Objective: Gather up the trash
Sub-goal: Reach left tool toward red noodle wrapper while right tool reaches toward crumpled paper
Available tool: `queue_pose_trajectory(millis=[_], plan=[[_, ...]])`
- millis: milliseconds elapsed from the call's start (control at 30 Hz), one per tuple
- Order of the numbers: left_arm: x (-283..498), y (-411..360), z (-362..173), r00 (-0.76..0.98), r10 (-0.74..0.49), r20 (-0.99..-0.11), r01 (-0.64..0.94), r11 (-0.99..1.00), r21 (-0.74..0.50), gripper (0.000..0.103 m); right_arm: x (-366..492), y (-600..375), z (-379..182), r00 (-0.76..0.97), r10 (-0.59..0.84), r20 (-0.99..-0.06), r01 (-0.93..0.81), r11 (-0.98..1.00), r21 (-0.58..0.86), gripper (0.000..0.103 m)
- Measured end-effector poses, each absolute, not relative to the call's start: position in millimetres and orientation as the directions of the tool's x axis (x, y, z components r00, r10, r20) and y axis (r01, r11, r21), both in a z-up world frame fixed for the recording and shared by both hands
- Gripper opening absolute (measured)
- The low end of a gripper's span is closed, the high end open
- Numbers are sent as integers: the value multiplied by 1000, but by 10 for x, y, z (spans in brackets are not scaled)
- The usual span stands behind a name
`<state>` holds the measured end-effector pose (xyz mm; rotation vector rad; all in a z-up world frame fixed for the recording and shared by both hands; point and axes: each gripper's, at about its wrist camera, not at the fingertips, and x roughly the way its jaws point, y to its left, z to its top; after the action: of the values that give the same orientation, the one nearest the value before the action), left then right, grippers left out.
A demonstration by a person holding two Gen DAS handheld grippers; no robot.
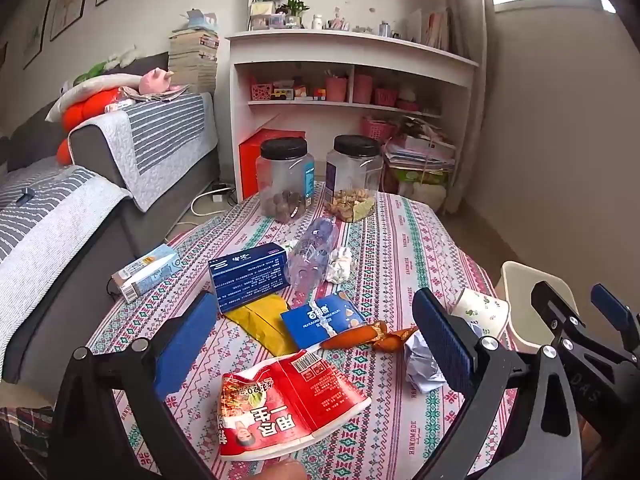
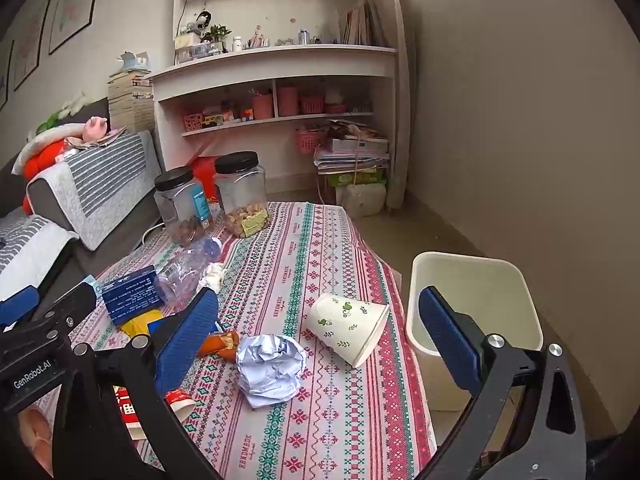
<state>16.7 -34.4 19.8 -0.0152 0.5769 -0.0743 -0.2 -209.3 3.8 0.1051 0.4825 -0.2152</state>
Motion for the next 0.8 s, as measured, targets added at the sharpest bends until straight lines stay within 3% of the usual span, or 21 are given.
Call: queue_pose_trajectory(millis=[800], plan=[[214, -255, 116, 823, -63, -565, 42, 998, -51, 95, 86, -2027, -31, 857, -171, -486, 219, 975, 43, 96]])
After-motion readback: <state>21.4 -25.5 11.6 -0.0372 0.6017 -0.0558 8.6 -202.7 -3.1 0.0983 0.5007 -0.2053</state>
